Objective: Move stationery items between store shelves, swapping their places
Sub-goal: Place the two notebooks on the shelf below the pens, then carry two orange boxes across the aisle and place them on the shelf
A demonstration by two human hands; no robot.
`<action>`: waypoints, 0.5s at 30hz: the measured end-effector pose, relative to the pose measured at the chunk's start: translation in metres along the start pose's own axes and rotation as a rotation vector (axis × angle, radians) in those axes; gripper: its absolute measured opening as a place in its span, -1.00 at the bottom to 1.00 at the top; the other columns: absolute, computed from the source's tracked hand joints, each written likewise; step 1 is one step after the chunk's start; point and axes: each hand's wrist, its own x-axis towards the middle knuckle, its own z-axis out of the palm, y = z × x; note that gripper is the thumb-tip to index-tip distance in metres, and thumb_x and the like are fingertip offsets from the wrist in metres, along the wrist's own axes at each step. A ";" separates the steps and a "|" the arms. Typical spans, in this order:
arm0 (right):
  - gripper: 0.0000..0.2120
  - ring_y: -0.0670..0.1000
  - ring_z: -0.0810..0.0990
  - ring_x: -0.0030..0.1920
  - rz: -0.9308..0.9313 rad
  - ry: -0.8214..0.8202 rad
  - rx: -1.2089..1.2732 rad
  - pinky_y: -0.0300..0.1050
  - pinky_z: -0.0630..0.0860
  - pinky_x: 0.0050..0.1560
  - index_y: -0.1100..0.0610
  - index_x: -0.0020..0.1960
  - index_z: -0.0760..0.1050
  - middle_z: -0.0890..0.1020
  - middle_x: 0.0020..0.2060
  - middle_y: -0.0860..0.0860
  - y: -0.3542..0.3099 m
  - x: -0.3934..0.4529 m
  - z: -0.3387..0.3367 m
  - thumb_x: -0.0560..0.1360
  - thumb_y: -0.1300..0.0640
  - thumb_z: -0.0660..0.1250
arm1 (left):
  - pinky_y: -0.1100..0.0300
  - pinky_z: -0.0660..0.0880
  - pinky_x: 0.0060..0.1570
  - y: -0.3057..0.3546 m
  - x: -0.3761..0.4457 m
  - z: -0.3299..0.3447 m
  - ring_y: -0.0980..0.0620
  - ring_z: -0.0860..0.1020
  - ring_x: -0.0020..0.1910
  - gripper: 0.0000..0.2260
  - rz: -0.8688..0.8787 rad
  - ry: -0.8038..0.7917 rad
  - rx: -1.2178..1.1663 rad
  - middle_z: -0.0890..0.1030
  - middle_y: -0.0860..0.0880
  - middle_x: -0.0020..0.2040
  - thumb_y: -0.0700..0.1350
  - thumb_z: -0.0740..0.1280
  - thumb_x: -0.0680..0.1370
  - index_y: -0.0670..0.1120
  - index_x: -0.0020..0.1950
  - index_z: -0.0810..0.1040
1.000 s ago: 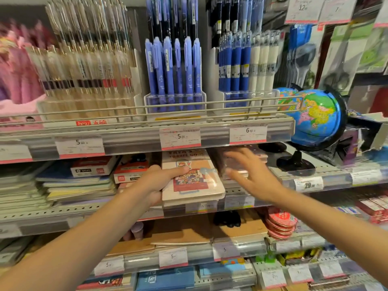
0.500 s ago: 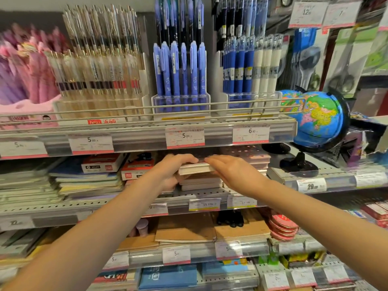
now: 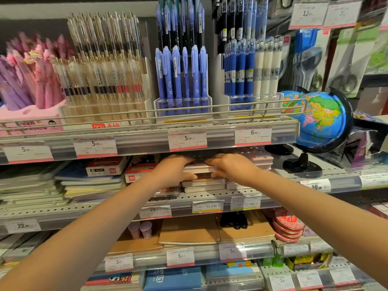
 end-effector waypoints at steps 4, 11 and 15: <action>-0.49 0.06 0.43 0.34 0.045 -0.061 0.046 -0.05 0.41 0.25 0.01 0.42 0.32 0.44 0.38 0.02 0.001 0.003 0.000 0.50 -0.04 0.27 | 0.13 0.28 0.35 -0.004 0.009 0.005 -0.02 0.31 0.40 -0.38 -0.024 -0.062 -0.045 0.36 -0.01 0.44 0.14 0.38 0.43 0.01 0.43 0.31; -0.56 0.02 0.46 0.31 0.018 -0.031 0.020 -0.05 0.45 0.19 -0.09 0.42 0.30 0.39 0.41 -0.10 0.003 0.001 0.010 0.55 -0.09 0.16 | 0.10 0.31 0.37 -0.015 0.014 0.016 -0.02 0.33 0.39 -0.36 -0.021 -0.075 -0.078 0.38 -0.01 0.43 0.12 0.41 0.41 0.01 0.43 0.32; -0.58 0.02 0.44 0.33 0.028 -0.055 0.054 -0.08 0.42 0.22 -0.07 0.41 0.32 0.40 0.41 -0.09 0.002 0.002 0.007 0.58 -0.11 0.08 | 0.06 0.35 0.34 -0.017 0.010 0.018 -0.03 0.35 0.38 -0.39 0.015 -0.107 -0.070 0.37 -0.01 0.44 0.13 0.36 0.44 0.05 0.45 0.26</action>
